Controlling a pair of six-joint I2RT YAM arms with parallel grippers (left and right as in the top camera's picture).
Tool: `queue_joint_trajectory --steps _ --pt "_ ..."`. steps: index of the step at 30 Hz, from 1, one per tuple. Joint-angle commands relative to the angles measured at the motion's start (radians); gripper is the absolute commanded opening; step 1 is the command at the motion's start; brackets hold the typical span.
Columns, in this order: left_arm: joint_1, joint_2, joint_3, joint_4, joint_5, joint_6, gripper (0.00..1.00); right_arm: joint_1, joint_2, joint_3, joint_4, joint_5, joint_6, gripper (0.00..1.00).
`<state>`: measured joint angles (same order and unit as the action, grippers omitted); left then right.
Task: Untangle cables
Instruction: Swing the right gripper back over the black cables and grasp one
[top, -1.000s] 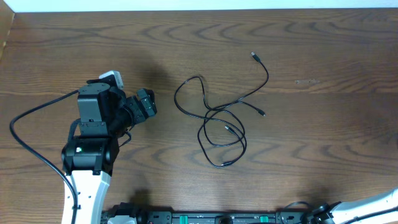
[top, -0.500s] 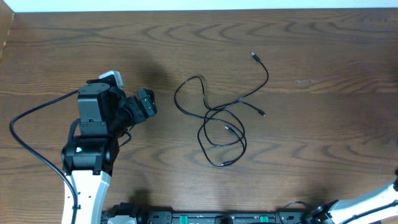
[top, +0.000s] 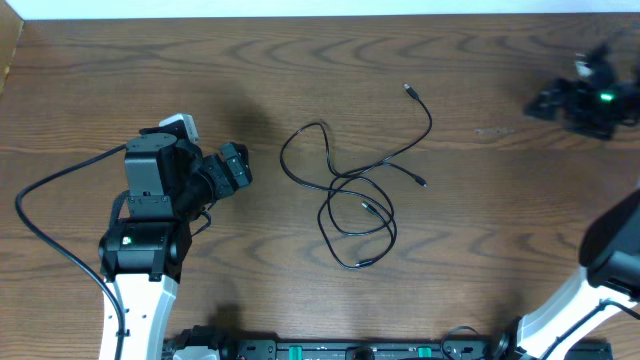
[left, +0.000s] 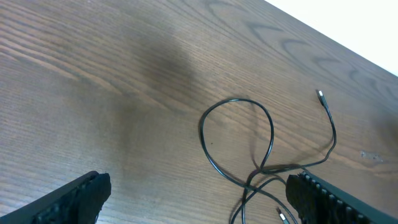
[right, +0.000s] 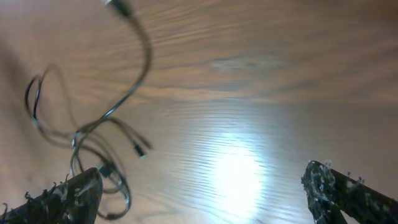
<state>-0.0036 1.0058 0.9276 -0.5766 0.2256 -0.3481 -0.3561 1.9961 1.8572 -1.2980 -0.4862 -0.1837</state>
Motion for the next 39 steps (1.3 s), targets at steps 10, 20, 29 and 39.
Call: queue_joint_trajectory --steps 10,20,29,39 --pt "0.003 -0.007 0.011 0.0 -0.014 -0.009 0.96 0.449 -0.027 0.012 0.062 0.009 -0.041 0.99" --pt "0.003 -0.007 0.011 0.0 -0.014 -0.009 0.96 0.704 -0.009 -0.023 0.286 0.021 -0.04 0.99" --pt "0.003 -0.007 0.011 0.001 -0.014 -0.009 0.96 0.834 0.096 -0.023 0.367 0.043 0.023 0.99" --pt "0.003 -0.007 0.011 0.001 -0.014 -0.009 0.96 0.915 0.283 -0.023 0.412 0.042 0.049 0.91"
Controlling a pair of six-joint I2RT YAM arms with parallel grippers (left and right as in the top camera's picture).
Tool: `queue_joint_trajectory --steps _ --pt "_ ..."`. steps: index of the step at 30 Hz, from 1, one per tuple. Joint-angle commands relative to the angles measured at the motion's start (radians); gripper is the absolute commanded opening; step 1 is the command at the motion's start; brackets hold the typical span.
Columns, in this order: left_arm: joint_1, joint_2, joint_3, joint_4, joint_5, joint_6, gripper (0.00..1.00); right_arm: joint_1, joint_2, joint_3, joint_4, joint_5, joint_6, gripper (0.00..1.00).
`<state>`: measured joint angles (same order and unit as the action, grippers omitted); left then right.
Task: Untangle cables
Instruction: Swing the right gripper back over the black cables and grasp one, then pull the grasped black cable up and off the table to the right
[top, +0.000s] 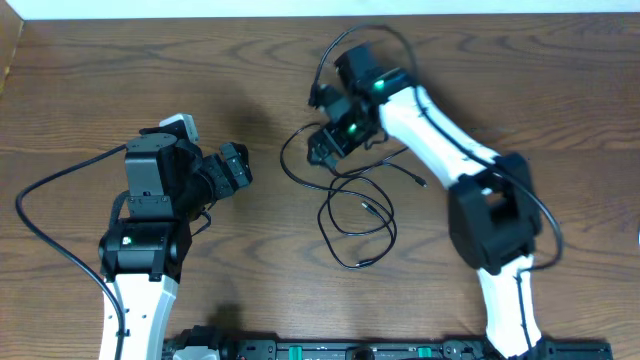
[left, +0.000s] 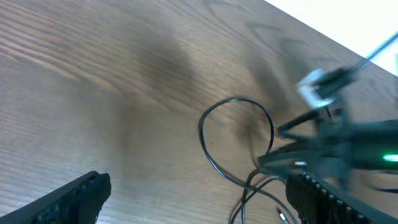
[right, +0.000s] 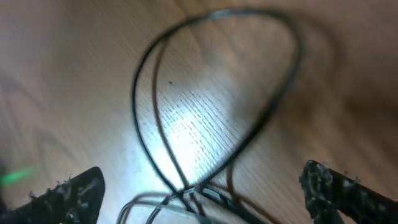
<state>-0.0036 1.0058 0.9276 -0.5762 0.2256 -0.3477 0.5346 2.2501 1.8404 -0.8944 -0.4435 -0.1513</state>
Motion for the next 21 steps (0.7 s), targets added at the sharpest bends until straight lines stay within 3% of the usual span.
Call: queue_joint_trajectory --steps 1,3,5,6,10,11,21 --pt "0.003 -0.007 0.011 0.0 -0.014 -0.01 0.96 0.031 0.043 -0.006 0.016 0.0 0.017 0.87" --pt "0.003 -0.007 0.011 0.0 -0.014 -0.01 0.96 0.042 0.06 -0.006 0.028 0.0 0.021 0.82" --pt "0.003 -0.007 0.011 0.0 -0.014 -0.01 0.96 0.05 0.067 -0.006 0.041 0.0 0.023 0.69" --pt "0.003 -0.007 0.011 0.0 -0.014 -0.01 0.96 0.052 0.067 -0.006 0.047 0.0 0.023 0.61" --pt "0.003 -0.007 0.011 0.0 -0.014 -0.01 0.96 0.053 0.067 -0.006 0.077 0.04 0.024 0.07" --pt "0.003 -0.007 0.011 0.0 -0.014 -0.01 0.96 0.05 0.067 -0.005 0.079 0.05 0.026 0.01" --pt "0.003 -0.007 0.011 0.0 -0.014 -0.01 0.96 -0.037 -0.056 0.062 -0.002 0.06 0.049 0.01"
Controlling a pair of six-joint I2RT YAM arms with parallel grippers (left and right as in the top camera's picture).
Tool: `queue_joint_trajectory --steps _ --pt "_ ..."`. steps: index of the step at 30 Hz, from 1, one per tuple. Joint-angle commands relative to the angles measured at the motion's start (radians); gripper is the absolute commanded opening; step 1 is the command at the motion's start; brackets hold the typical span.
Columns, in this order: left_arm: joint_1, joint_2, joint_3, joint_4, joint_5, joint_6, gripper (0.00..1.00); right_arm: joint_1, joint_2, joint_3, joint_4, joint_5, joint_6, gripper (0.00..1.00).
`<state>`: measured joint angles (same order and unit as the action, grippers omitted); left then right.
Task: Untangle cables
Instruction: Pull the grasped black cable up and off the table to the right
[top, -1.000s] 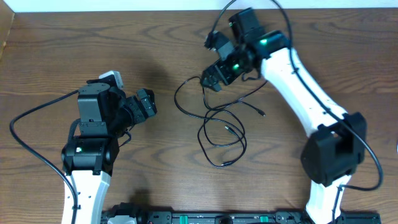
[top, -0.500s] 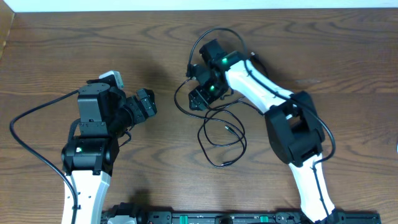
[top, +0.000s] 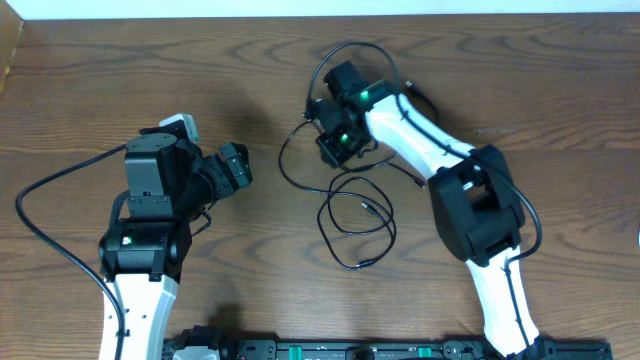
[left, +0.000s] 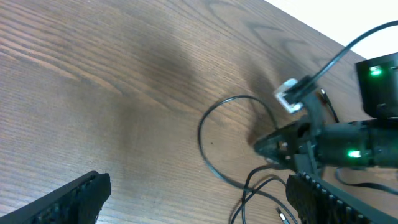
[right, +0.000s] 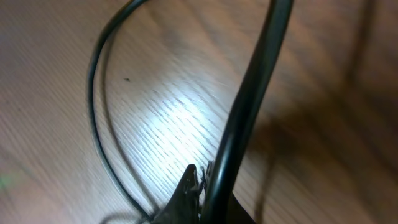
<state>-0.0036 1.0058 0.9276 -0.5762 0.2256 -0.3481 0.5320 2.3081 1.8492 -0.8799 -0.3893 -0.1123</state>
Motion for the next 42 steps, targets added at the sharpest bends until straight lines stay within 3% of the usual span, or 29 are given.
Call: queue_joint_trajectory --steps 1,10,20,34,42 --pt "0.003 -0.007 0.011 0.0 -0.014 -0.009 0.96 -0.04 -0.143 0.06 -0.019 0.006 0.01 0.01" --pt "0.003 -0.007 0.011 0.0 -0.014 -0.009 0.96 -0.093 -0.524 0.075 0.096 0.113 0.012 0.01" --pt "0.003 -0.007 0.011 0.0 -0.014 -0.009 0.96 -0.095 -0.832 0.075 0.254 0.444 0.037 0.01" --pt "0.003 -0.007 0.011 0.0 -0.014 -0.009 0.96 -0.238 -0.901 0.075 0.236 0.809 0.039 0.01" --pt "0.003 -0.007 0.011 0.0 -0.014 -0.009 0.96 -0.449 -0.895 0.075 0.122 0.809 0.262 0.01"
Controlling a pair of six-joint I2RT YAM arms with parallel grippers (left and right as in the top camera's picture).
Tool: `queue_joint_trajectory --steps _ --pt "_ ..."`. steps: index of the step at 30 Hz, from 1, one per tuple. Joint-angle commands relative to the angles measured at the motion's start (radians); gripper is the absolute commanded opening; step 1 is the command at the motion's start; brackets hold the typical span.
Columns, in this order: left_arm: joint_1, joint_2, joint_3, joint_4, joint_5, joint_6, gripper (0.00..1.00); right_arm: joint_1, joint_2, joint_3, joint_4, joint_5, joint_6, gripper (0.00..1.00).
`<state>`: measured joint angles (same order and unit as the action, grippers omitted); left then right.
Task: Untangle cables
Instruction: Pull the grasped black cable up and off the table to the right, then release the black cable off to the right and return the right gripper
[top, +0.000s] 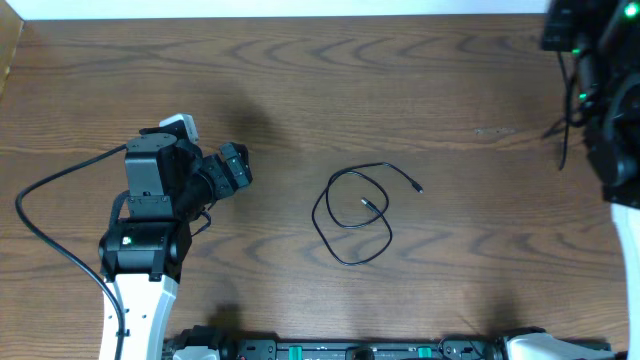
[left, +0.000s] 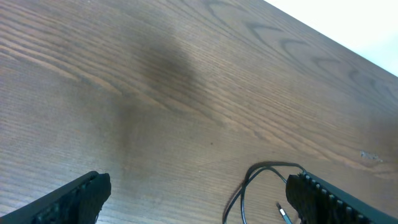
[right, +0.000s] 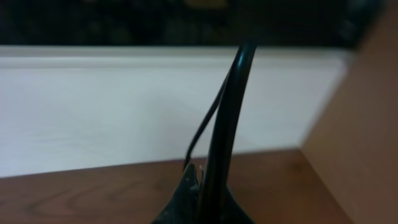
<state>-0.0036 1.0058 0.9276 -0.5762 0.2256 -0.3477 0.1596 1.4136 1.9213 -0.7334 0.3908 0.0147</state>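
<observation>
One thin black cable (top: 352, 214) lies coiled at the table's centre, its plug ends (top: 416, 187) free; part of its loop (left: 264, 171) shows in the left wrist view. A second black cable (right: 231, 106) runs up from my right gripper (right: 208, 193), which is shut on it, facing the white wall. From overhead, that gripper (top: 583, 68) is raised at the far right back corner with the cable (top: 566, 130) hanging below it. My left gripper (left: 199, 205) stands open to the left of the coil, holding nothing; overhead it (top: 235, 165) points right.
The brown wooden table (top: 300, 70) ends at a white wall along the back. The left arm's own black lead (top: 40, 200) curves over the left side. A rail with fittings (top: 330, 350) runs along the front edge.
My right gripper was shut on the upper loop of the tangle at the centre. Now it is at the back right corner with that cable lifted away, leaving one coil on the table.
Two cables lay tangled at the centre with my right gripper open far to the right. It then stood open over the upper loop, then shut on it. Now one cable hangs from it at the right and the other lies alone. The left arm stayed put.
</observation>
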Motion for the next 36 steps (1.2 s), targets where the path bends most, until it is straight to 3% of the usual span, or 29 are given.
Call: queue_joint_trajectory --steps 1,11,20,27,36 --pt "0.003 -0.007 0.011 0.0 -0.014 -0.01 0.96 -0.103 0.003 0.003 -0.04 0.029 0.165 0.01" --pt "0.003 -0.007 0.011 0.0 -0.014 -0.01 0.96 -0.369 0.057 0.002 -0.194 0.028 0.358 0.01" --pt "0.003 -0.007 0.011 0.0 -0.014 -0.01 0.96 -0.531 0.122 0.002 -0.249 0.025 0.39 0.01" --pt "0.003 -0.007 0.011 0.0 -0.014 -0.01 0.96 -0.645 0.184 0.002 -0.309 0.018 0.537 0.01" --pt "0.003 -0.007 0.011 0.0 -0.014 -0.01 0.96 -0.775 0.287 0.001 -0.319 -0.057 0.542 0.01"
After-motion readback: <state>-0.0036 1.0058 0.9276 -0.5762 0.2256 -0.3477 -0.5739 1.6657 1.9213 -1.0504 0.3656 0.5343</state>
